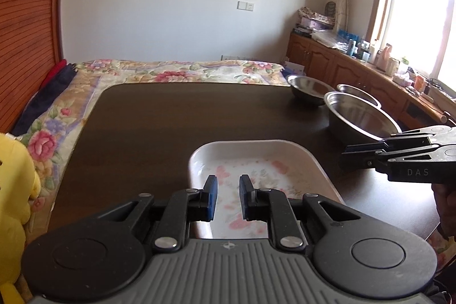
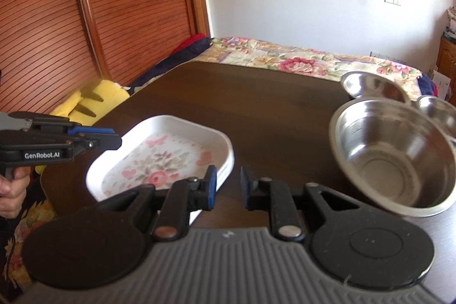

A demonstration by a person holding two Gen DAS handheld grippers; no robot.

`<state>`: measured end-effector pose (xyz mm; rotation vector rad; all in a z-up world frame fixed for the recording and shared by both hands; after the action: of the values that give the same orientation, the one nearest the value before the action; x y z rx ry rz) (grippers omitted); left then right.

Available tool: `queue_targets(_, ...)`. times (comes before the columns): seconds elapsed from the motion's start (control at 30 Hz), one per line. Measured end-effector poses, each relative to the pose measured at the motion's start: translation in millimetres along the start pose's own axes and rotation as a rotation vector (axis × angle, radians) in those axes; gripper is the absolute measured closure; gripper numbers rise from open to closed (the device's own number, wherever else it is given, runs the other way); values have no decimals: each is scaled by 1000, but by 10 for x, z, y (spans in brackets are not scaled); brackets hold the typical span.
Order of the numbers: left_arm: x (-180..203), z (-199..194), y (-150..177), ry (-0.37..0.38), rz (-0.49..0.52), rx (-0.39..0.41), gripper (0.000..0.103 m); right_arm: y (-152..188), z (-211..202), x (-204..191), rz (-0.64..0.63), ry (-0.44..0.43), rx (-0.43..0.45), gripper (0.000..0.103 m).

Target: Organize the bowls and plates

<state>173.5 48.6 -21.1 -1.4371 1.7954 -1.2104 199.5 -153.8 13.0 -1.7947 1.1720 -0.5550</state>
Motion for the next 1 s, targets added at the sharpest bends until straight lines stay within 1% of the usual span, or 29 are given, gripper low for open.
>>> queue_targets(0.33, 374, 212, -139, 58, 32, 14, 82, -126, -184, 403, 11, 52, 68, 82)
queue_targets(0.5, 576, 357, -212, 88, 42, 12, 81, -230, -279, 665, 6, 86, 104, 82)
queue_targets(0.7, 803, 539, -310, 115, 50, 14, 80, -254, -340, 1008, 31, 122, 127, 82)
queue_targets(0.87, 985, 672, -379, 138, 43, 18, 75, -223, -387, 1231, 38, 149, 143, 82)
queue_targets(1.0, 1113, 781, -406, 144, 46, 17, 69, -192, -405, 1380, 36, 170, 155, 82)
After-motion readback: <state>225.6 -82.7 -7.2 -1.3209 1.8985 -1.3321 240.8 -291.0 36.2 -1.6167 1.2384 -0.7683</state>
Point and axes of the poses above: each gripper's, at about its wrist camera, not at the fingertips, and z roughly the way its jaws point, x to its right, y to its underside, the point moved 8 cm from there along z, roughly the way its jaws point, and after that the axes turned 7 degrees about x, right-handed, at the moved point
